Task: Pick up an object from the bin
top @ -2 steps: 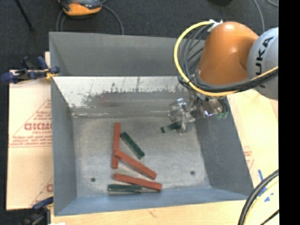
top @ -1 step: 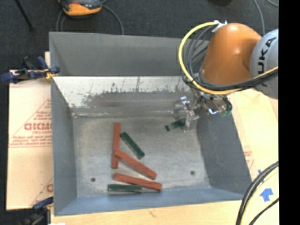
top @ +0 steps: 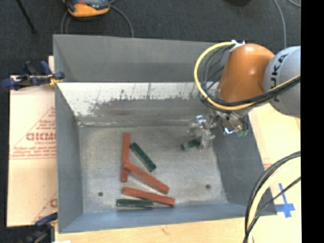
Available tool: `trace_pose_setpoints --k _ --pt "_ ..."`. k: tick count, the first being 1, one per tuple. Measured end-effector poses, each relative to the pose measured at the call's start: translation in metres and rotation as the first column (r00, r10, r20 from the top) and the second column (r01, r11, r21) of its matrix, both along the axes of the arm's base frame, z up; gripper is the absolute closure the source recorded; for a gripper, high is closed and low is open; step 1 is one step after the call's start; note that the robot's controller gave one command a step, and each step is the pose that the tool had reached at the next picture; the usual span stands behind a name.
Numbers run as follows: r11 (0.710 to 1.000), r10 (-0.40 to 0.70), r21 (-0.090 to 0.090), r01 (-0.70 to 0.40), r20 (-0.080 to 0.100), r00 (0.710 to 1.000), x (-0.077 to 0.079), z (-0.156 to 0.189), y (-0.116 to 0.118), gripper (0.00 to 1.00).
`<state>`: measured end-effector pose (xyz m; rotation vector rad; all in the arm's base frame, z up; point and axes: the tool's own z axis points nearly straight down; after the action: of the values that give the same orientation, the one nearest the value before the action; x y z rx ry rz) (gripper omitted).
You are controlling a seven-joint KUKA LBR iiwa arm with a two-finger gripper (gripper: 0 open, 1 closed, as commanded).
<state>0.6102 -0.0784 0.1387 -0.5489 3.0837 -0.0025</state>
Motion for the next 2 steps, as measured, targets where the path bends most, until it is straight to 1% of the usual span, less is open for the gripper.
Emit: trace_pose_setpoints --k 1,2 --pt "1.0 -0.018 -0.001 0.018 -0.004 1.0 -0.023 -0.058 0.036 1.0" --pt "1.0 0.022 0.006 -0.022 -0.018 1.0 -0.013 -0.038 0.029 1.0"
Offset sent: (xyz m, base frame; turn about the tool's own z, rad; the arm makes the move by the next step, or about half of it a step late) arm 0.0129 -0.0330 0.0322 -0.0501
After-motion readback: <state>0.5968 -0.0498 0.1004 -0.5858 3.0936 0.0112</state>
